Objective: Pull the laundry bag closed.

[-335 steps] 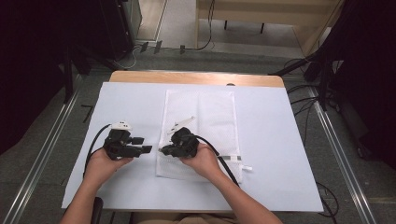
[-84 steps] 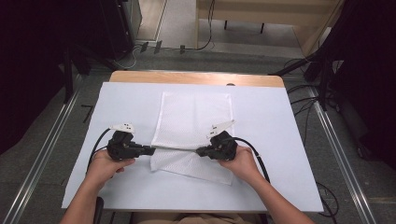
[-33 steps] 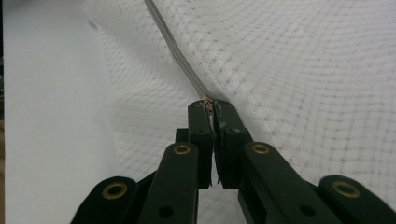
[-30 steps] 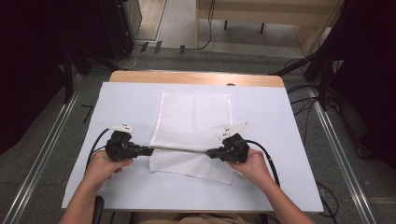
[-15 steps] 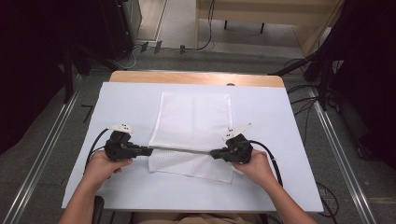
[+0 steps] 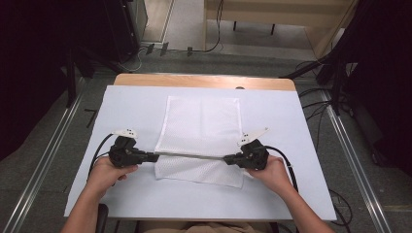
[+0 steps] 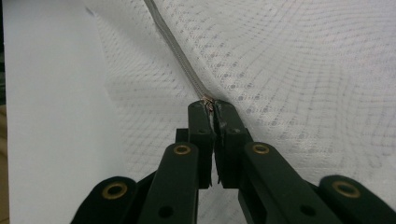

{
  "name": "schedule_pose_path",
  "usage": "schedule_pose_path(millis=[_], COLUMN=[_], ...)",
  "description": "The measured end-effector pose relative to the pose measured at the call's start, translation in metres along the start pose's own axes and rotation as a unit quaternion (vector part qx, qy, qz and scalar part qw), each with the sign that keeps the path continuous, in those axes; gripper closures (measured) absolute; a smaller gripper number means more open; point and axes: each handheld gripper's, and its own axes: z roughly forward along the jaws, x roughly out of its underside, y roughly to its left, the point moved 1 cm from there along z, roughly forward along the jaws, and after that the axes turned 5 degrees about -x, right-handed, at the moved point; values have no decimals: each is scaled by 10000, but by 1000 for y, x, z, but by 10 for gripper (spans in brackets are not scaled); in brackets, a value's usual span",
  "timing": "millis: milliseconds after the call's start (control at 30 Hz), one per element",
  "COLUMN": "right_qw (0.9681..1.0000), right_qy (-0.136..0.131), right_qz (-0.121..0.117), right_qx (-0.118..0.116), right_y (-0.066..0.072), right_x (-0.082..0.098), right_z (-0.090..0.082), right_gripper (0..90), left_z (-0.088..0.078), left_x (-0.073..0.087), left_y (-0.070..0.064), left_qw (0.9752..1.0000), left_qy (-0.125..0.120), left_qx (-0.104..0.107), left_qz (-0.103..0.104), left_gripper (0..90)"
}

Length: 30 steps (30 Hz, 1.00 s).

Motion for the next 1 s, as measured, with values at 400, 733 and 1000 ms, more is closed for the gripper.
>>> schedule_pose_path(millis=[400,733,1000], right_qw=[9999,9998,9998], right_qy=[72,127,136], right_qz=[87,79,53], right_qx=[111,121,101], right_y=[-5,-4,-4], right_x=[11,12,13], right_z=[-14,-14,-15], right_gripper=[881,881,881], left_z=[1,1,3], left_x=[0,0,1], left_y=[0,-2,-1], left_qw=[10000,10000,9999], left_qy=[51,28,118], left_qx=[42,15,27], left_qz=[21,57,48], left_gripper=[886,886,886])
